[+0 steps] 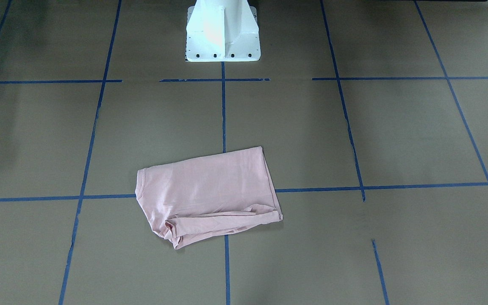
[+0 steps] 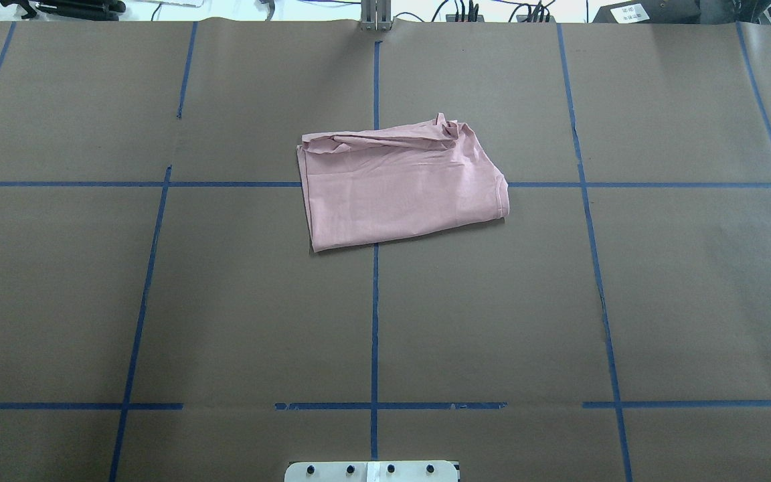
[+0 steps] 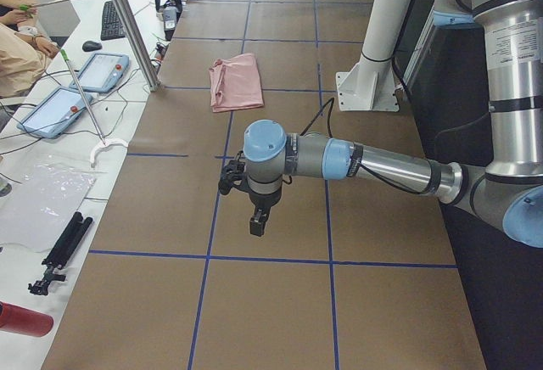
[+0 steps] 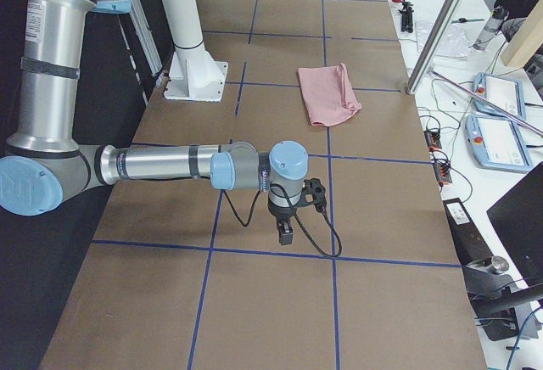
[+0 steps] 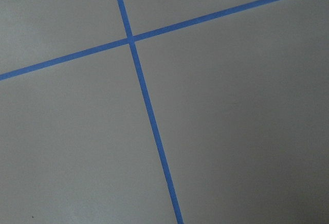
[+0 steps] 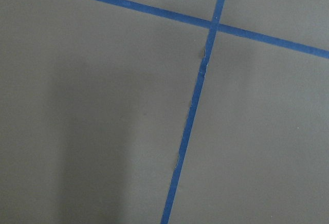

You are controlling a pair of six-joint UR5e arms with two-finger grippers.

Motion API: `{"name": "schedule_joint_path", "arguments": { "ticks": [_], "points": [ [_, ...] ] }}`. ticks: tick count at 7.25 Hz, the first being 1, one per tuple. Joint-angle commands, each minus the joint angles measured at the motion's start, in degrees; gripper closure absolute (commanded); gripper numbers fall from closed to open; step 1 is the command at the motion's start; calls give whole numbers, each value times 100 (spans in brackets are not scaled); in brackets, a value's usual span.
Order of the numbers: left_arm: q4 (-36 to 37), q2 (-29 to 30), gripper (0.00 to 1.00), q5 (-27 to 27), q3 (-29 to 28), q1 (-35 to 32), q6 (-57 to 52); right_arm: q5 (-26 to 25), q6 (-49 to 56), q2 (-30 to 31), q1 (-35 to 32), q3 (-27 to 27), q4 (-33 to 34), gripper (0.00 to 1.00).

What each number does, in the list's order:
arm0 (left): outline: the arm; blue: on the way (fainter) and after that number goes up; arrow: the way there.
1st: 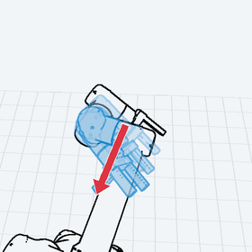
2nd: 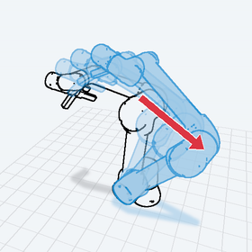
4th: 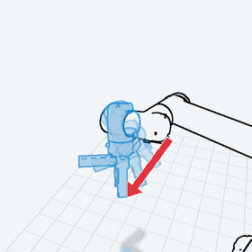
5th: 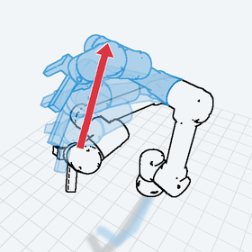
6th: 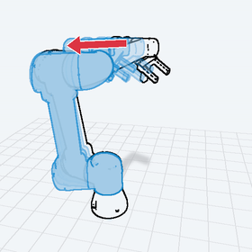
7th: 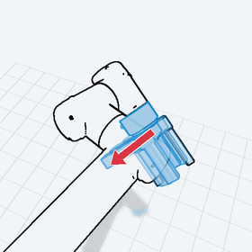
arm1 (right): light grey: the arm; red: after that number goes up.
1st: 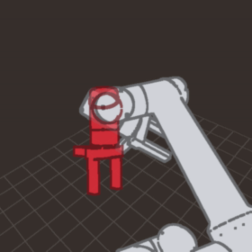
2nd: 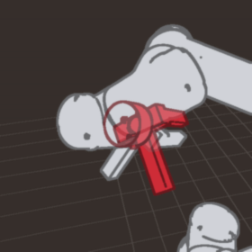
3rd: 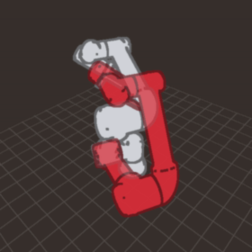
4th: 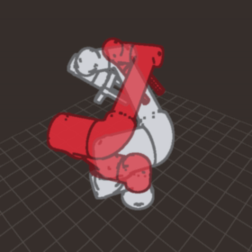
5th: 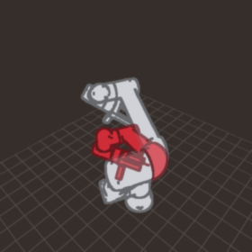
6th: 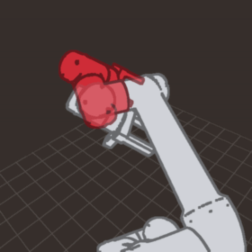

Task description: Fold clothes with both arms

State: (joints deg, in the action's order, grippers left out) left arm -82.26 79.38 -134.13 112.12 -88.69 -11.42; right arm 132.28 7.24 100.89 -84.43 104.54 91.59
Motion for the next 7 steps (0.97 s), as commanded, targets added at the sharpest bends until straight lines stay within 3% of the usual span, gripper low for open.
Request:
{"name": "schedule_joint_path", "arguments": {
  "ticks": [1,4,7],
  "points": [
    [-9,225,0,1,-189,1,17,105,-12,62,49,-30,8,0],
    [-9,333,0,-16,-793,-8,-114,97,14,62,58,-31,-27,0],
    [-9,95,0,-8,-779,-17,-203,149,-38,-78,58,-119,-27,0]
  ]
}}
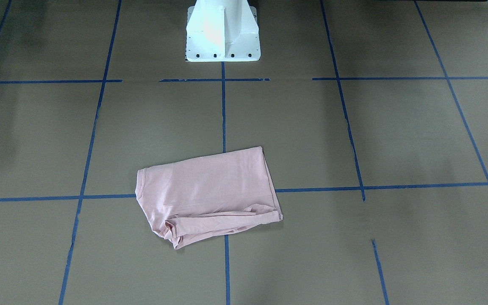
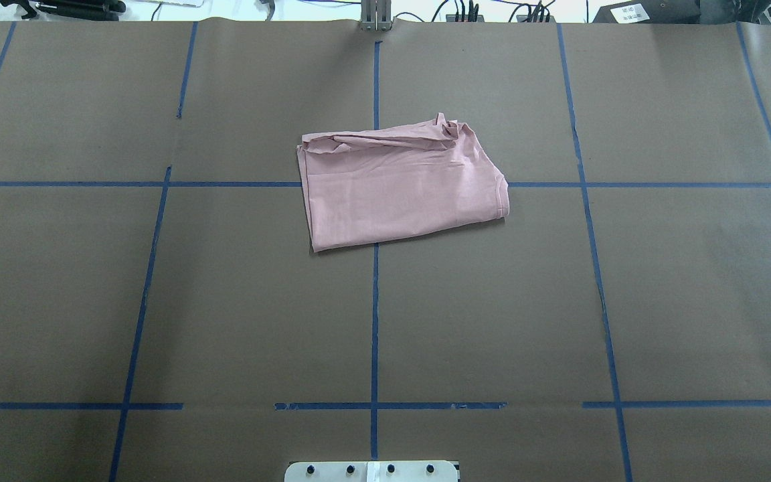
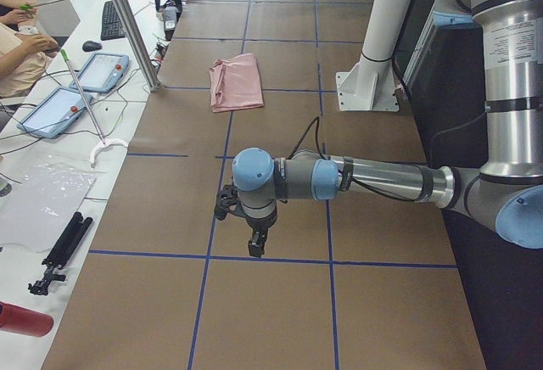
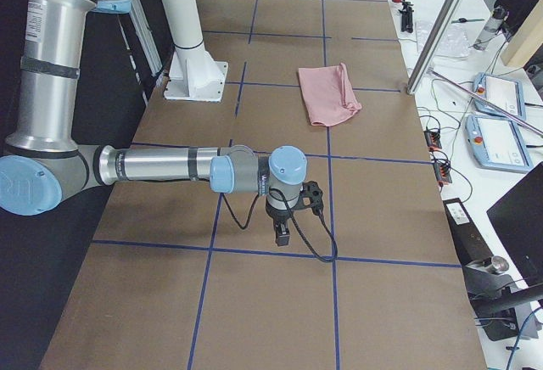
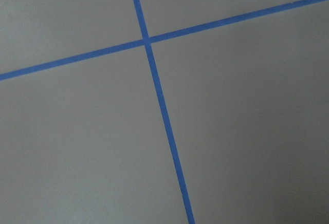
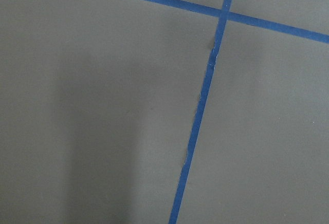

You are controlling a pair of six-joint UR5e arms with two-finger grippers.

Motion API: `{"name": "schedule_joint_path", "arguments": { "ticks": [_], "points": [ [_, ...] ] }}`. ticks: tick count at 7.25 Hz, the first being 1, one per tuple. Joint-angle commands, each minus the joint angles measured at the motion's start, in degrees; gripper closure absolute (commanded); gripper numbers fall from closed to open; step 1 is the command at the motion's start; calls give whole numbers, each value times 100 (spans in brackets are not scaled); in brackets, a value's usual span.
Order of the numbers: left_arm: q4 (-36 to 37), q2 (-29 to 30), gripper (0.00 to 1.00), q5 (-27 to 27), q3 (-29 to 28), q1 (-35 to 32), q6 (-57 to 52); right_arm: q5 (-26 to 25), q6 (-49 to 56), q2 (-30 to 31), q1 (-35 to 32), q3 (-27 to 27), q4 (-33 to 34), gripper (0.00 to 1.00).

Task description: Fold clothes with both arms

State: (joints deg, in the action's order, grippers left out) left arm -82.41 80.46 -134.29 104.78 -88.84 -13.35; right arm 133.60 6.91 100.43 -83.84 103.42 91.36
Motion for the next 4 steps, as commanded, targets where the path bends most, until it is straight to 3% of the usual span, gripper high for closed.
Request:
{"name": "schedule_joint_path", "arguments": {
  "ticks": [1,4],
  "points": [
    [-72,117,0,17,-298,-1,-1,25,3,-33,-1,-67,-4,0],
    [-117,225,0,-9,-397,-10,17,17,12,-32,8,-119,-13,0]
  ]
}}
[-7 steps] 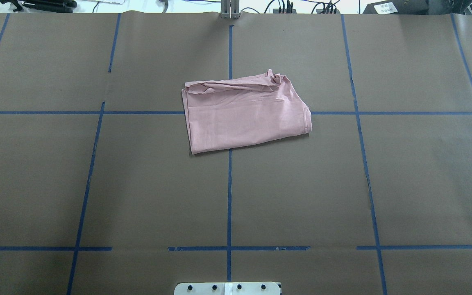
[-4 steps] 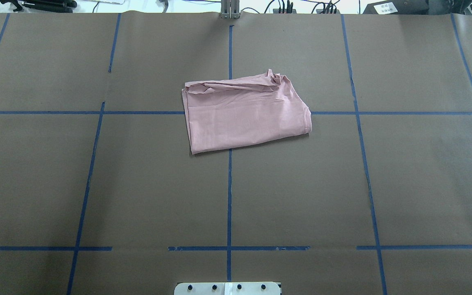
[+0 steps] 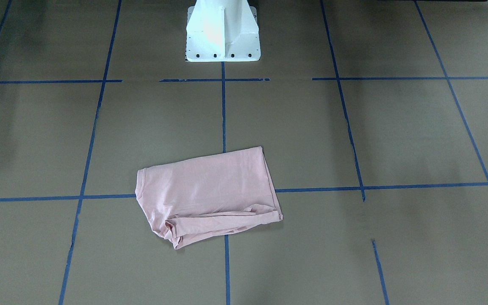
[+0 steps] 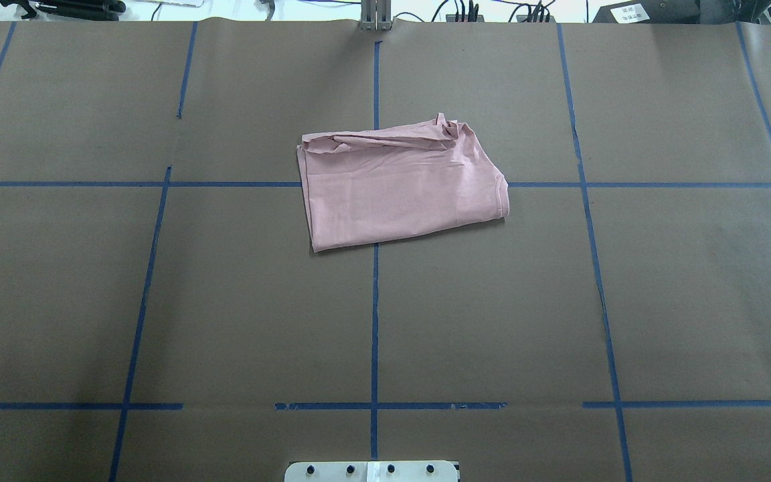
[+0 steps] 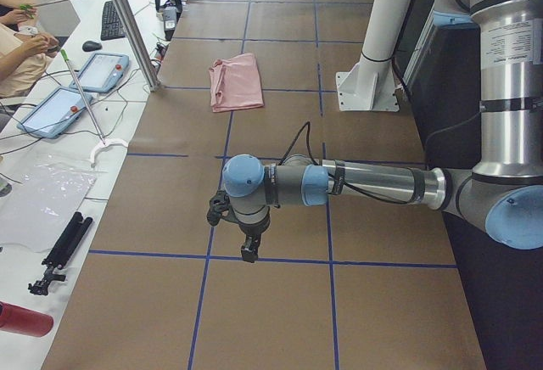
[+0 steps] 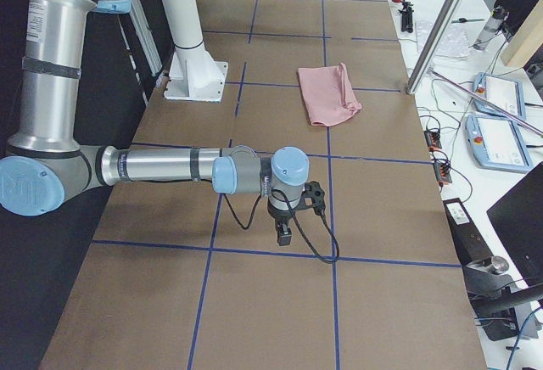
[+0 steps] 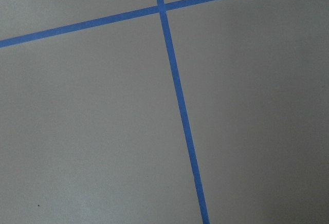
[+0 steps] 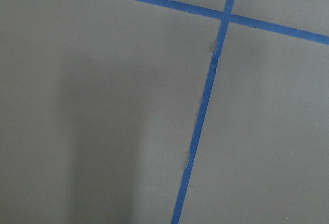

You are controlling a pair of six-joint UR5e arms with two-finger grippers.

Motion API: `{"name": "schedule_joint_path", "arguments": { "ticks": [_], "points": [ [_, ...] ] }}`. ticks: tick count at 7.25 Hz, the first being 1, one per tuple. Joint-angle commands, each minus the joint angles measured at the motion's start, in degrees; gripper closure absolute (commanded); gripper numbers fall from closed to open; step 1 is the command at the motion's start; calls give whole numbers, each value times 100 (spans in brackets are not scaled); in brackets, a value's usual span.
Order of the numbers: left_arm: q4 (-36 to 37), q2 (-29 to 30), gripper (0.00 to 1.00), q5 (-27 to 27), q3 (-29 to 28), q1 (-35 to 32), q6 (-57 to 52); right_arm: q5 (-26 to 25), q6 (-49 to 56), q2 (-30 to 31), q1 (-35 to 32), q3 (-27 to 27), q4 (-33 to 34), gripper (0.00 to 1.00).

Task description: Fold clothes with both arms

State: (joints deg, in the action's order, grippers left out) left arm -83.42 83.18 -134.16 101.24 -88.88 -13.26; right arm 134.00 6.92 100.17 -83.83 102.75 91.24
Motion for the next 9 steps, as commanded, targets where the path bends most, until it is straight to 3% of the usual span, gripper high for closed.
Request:
{"name": "schedule_joint_path", "arguments": {
  "ticks": [1,5,9],
  "points": [
    [-34,-65,0,-14,-25,-6,-1,3,2,-50,7,-62,-10,0],
    [-43,-82,0,-14,116,-33,78,3,2,-50,7,-150,-1,0],
    [-43,-328,0,-32,860,-41,78,12,11,-67,16,-376,-353,0]
  ]
}}
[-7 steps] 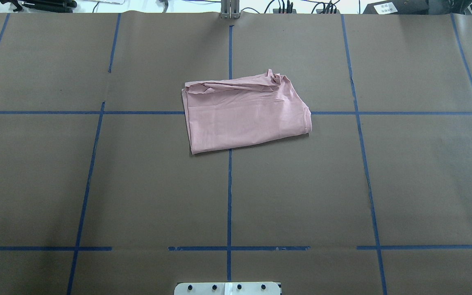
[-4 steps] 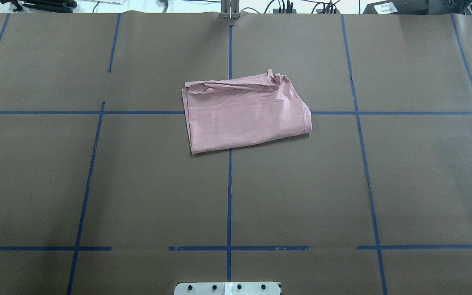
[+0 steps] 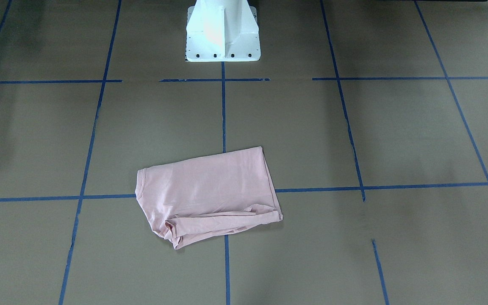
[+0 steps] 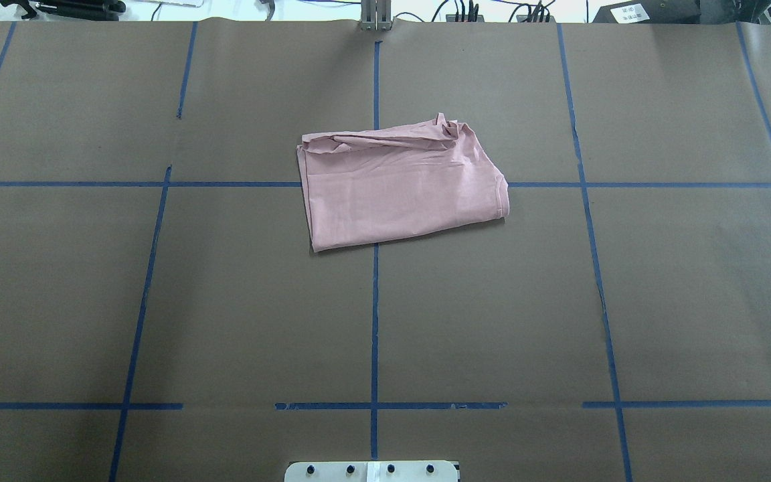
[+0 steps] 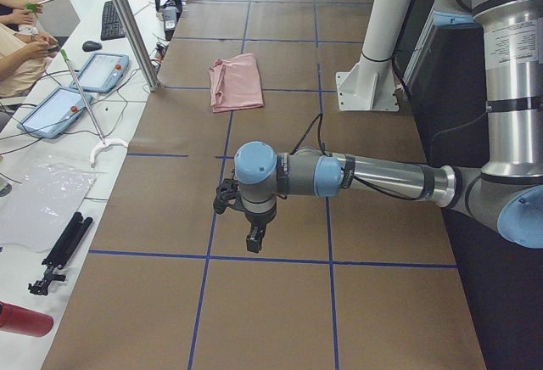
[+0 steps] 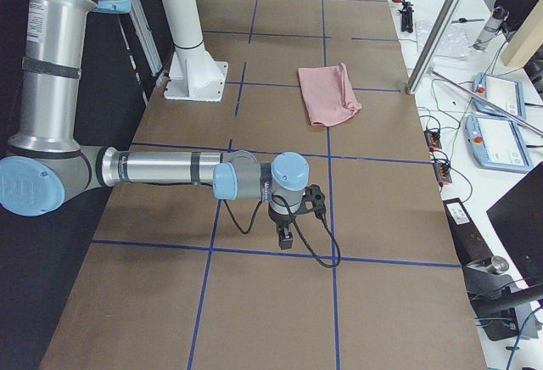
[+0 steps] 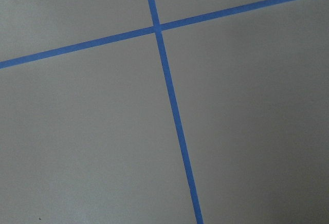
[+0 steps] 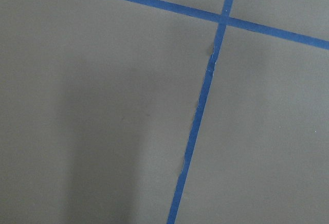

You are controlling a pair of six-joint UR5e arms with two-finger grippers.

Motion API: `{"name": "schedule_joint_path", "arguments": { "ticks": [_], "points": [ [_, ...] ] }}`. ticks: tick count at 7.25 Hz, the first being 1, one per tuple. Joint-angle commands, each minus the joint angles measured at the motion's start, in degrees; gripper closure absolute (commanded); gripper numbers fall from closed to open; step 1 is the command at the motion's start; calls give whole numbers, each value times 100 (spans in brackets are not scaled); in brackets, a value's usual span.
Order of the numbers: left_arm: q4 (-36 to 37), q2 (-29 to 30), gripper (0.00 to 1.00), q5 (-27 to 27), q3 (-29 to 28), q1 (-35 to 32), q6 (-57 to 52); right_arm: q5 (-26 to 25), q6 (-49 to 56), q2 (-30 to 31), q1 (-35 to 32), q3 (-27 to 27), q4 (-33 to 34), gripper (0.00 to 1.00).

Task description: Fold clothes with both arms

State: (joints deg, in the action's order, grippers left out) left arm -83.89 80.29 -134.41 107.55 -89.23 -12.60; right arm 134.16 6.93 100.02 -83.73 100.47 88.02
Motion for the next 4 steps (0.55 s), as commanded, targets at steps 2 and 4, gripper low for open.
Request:
{"name": "schedule_joint_path", "arguments": {
  "ticks": [2,4],
  "points": [
    [4,-145,0,-363,311,-7,12,40,27,-61,5,-150,-39,0],
    [-5,-295,0,-525,381,-7,12,49,1,-9,5,-159,-440,0]
  ]
}}
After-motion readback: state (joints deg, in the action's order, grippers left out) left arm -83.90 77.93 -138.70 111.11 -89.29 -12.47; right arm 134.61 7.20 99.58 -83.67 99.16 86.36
